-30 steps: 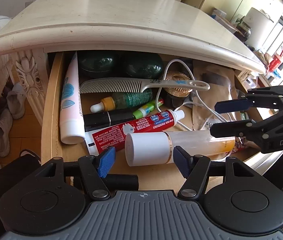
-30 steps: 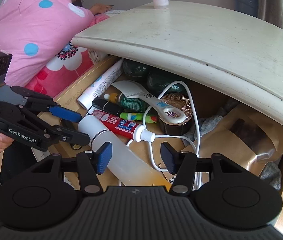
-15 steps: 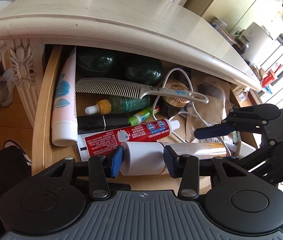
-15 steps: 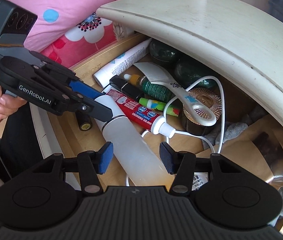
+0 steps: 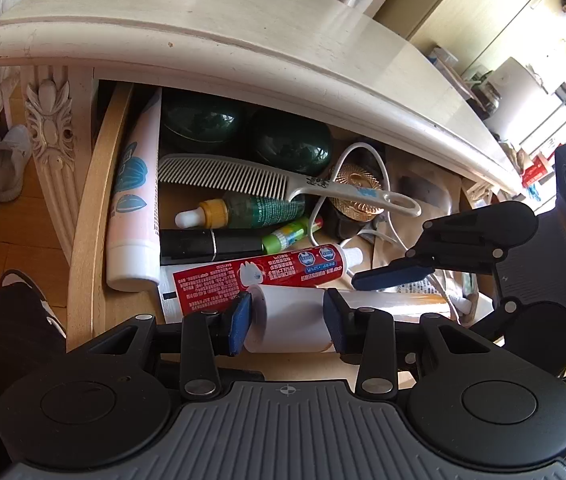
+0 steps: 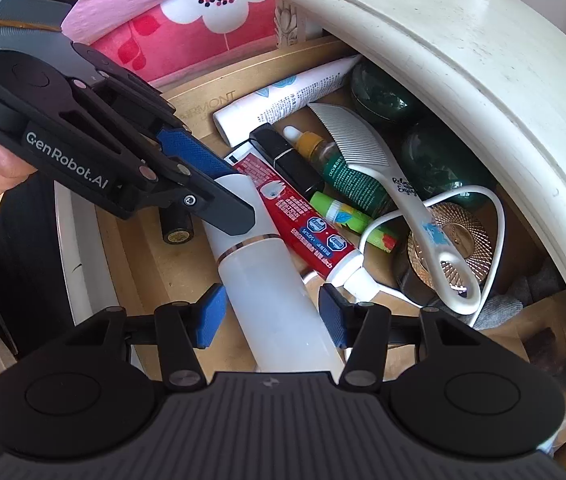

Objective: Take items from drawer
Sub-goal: 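Close the left tool on the white cylindrical bottle's cap while the right tool moves beside it, then raise the white bottle upright with the left tool while the right tool stays beside its body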

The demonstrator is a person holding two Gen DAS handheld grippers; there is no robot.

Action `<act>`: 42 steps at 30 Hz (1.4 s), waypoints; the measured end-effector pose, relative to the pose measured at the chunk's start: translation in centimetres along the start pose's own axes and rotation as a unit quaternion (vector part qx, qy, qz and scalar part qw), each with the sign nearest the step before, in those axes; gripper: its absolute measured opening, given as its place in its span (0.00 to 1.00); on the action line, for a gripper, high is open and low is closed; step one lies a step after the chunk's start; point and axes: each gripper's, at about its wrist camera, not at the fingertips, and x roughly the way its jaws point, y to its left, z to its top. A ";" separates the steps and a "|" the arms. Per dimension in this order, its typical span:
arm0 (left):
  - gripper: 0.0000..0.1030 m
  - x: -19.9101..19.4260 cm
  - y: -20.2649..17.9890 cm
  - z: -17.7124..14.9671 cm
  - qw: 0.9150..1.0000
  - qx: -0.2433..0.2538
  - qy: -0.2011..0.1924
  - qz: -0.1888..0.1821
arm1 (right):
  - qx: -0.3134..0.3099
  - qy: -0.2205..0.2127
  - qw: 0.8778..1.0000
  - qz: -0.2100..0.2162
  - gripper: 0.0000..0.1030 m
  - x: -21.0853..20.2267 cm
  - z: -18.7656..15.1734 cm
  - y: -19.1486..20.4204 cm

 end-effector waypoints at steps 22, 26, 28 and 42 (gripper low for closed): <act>0.41 -0.1 1.1 -0.4 0.999 -0.031 -0.019 -0.023 | -0.017 0.071 0.997 -0.014 0.51 3.0 2.5 0.9; 0.41 -0.3 1.0 -0.2 0.999 -0.031 -0.022 -0.022 | -0.011 0.060 0.998 -0.018 0.50 2.6 2.1 0.9; 0.41 -0.5 0.7 -0.1 0.999 -0.027 -0.026 -0.021 | -0.006 0.053 0.998 -0.018 0.50 2.3 2.0 0.7; 0.43 -2.1 -2.4 1.5 0.998 0.014 -0.054 -0.020 | 0.023 -0.023 0.999 -0.017 0.49 -1.2 0.0 -0.5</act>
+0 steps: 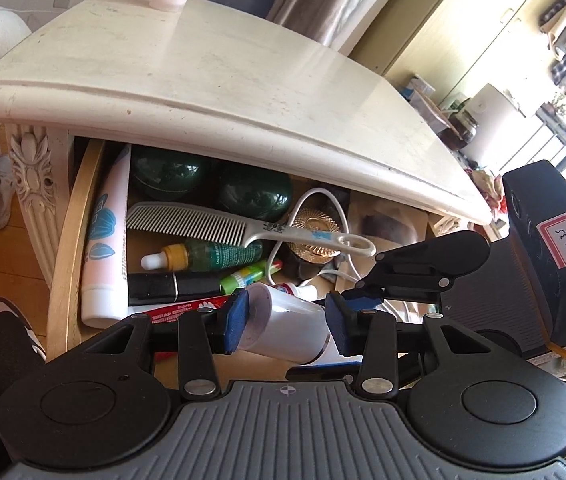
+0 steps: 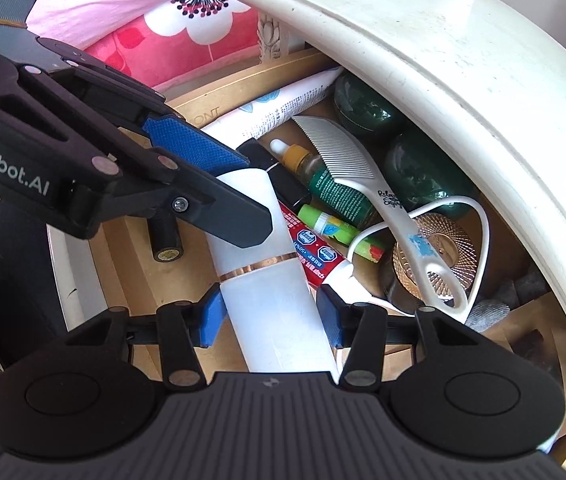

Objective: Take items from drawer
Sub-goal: 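Raise the white bottle upright with the left tool while the right tool stays beside its body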

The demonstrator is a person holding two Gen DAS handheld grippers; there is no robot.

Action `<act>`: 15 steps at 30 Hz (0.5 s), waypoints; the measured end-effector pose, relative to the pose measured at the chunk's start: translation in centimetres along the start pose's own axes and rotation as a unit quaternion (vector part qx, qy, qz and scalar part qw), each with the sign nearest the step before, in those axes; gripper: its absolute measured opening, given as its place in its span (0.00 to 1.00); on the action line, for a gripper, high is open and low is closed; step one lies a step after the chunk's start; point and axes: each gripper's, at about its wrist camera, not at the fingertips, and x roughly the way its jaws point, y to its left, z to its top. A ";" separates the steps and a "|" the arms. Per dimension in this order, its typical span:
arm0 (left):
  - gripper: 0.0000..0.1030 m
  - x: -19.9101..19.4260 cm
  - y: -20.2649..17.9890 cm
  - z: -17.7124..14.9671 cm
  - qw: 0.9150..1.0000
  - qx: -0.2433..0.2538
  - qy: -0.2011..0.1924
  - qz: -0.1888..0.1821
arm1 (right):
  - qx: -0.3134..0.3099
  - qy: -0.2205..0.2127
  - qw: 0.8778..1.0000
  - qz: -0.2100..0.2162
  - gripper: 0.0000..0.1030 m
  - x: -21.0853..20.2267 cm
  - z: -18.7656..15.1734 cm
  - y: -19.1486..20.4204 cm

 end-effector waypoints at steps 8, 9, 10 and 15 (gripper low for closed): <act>0.46 -0.5 -2.4 0.5 0.999 0.039 -0.017 0.001 | 0.019 -0.046 0.999 0.004 0.49 -1.6 -1.1 -0.9; 0.46 -0.6 -2.5 0.5 0.999 0.041 -0.019 0.000 | 0.021 -0.050 0.998 0.004 0.49 -1.8 -1.2 -1.0; 0.46 -0.6 -2.7 0.6 0.999 0.041 -0.019 0.000 | 0.025 -0.057 0.998 0.003 0.49 -2.0 -1.4 -1.1; 0.47 -0.8 -3.5 0.7 0.999 0.044 -0.024 0.003 | 0.051 -0.087 0.995 0.003 0.48 -3.2 -2.5 -2.1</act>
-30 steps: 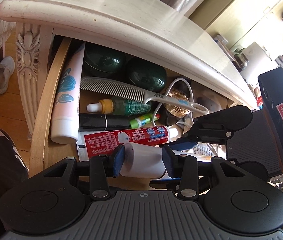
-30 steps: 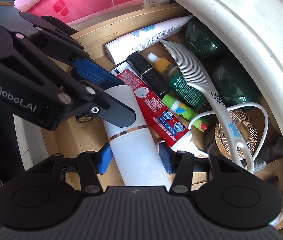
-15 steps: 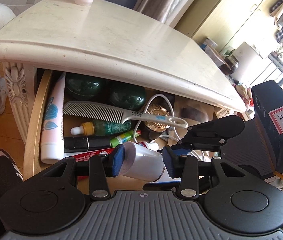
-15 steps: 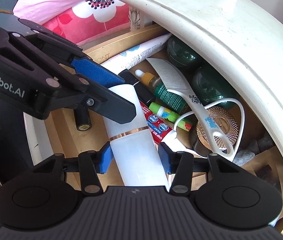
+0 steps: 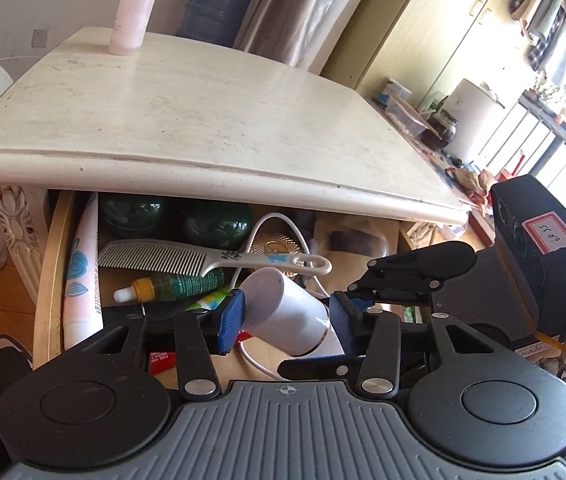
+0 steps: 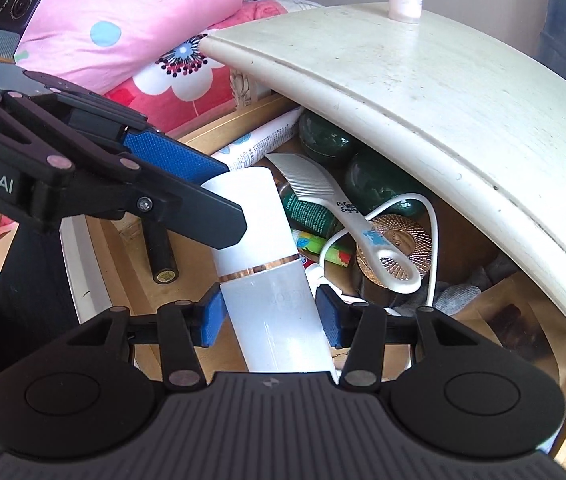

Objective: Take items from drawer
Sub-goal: 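Raise the white bottle upright with the left tool while the right tool stays beside its body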

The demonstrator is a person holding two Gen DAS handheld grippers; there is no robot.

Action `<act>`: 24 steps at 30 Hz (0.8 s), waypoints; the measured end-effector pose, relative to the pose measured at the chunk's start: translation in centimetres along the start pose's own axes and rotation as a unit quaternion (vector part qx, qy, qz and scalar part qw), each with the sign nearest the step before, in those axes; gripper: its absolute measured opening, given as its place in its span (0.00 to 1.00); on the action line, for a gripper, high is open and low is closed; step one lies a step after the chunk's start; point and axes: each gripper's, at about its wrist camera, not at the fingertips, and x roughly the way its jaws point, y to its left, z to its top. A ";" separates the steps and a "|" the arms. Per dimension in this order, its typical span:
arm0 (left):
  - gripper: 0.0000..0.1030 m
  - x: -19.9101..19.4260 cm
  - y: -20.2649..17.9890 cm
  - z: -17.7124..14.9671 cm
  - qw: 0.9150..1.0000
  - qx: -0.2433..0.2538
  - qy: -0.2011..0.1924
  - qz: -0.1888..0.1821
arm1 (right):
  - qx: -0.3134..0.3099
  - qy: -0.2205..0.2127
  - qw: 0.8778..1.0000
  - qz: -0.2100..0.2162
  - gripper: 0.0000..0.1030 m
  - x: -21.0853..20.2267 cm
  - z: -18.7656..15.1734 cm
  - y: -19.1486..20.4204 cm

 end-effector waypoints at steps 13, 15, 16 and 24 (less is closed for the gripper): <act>0.53 -0.1 -1.0 0.2 1.000 -0.004 -0.004 -0.003 | 0.039 -0.057 0.998 -0.002 0.48 -2.3 -1.9 -1.4; 0.54 0.1 -1.1 0.2 1.000 -0.009 -0.005 -0.011 | 0.043 -0.063 0.997 -0.003 0.48 -2.4 -2.1 -1.4; 0.55 0.3 -1.2 0.2 1.000 -0.012 -0.005 -0.015 | 0.046 -0.067 0.997 -0.002 0.48 -2.8 -2.3 -1.5; 0.55 1.7 -2.2 0.4 0.999 -0.020 -0.001 -0.036 | 0.054 -0.089 0.995 -0.006 0.48 -3.6 -3.2 -1.3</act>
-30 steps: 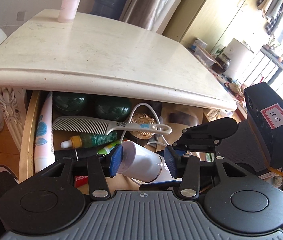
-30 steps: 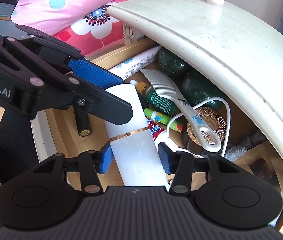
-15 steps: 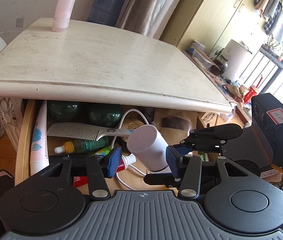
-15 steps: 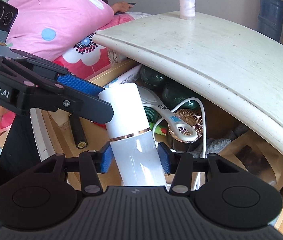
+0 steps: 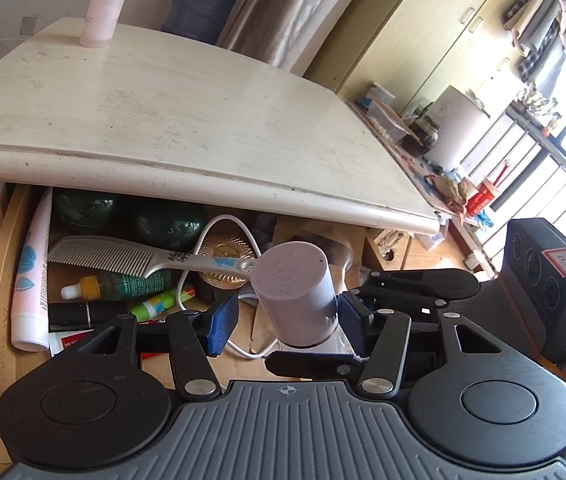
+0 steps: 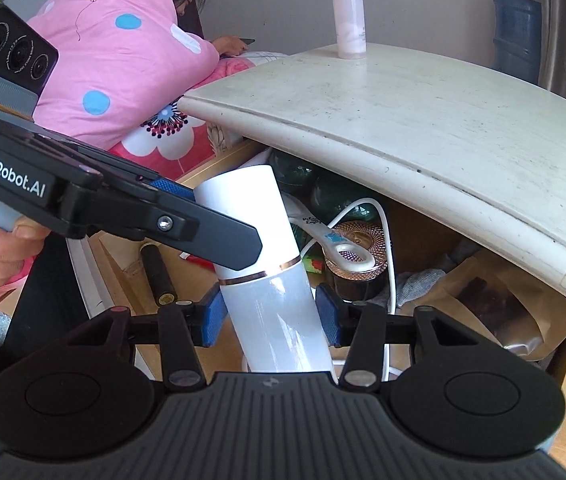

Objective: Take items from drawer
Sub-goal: 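Raise the white bottle upright with the left tool while the right tool stays beside its body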

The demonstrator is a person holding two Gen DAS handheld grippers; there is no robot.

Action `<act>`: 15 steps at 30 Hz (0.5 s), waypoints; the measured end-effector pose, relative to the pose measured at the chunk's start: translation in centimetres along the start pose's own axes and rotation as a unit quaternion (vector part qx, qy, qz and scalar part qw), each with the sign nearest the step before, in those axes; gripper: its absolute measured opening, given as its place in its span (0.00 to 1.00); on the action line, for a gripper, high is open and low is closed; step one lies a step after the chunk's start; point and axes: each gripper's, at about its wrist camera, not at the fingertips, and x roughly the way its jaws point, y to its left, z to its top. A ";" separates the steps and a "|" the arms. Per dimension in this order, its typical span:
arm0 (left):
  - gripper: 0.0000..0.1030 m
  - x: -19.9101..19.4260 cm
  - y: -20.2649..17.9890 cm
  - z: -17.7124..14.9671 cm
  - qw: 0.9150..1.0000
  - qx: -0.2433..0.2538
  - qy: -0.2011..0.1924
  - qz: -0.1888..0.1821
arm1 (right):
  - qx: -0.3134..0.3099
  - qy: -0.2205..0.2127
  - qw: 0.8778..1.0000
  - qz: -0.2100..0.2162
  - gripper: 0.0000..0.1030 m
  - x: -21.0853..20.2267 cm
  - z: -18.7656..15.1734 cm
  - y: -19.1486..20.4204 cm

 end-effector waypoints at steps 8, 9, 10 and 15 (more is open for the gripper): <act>0.43 1.0 -1.2 -0.2 1.000 0.002 -0.010 -0.022 | 0.011 -0.016 1.000 -0.003 0.48 -0.8 -0.7 -0.5; 0.43 1.0 -1.4 -0.2 1.000 0.007 -0.012 -0.020 | 0.011 -0.016 1.000 -0.005 0.48 -0.9 -0.8 -0.6; 0.43 1.0 -1.6 -0.2 1.000 0.014 -0.014 -0.018 | 0.012 -0.016 1.000 -0.006 0.48 -1.0 -0.8 -0.6; 0.43 1.0 -2.5 -0.4 0.999 0.038 -0.020 -0.010 | 0.019 -0.016 1.000 -0.004 0.48 -1.0 -0.8 -1.0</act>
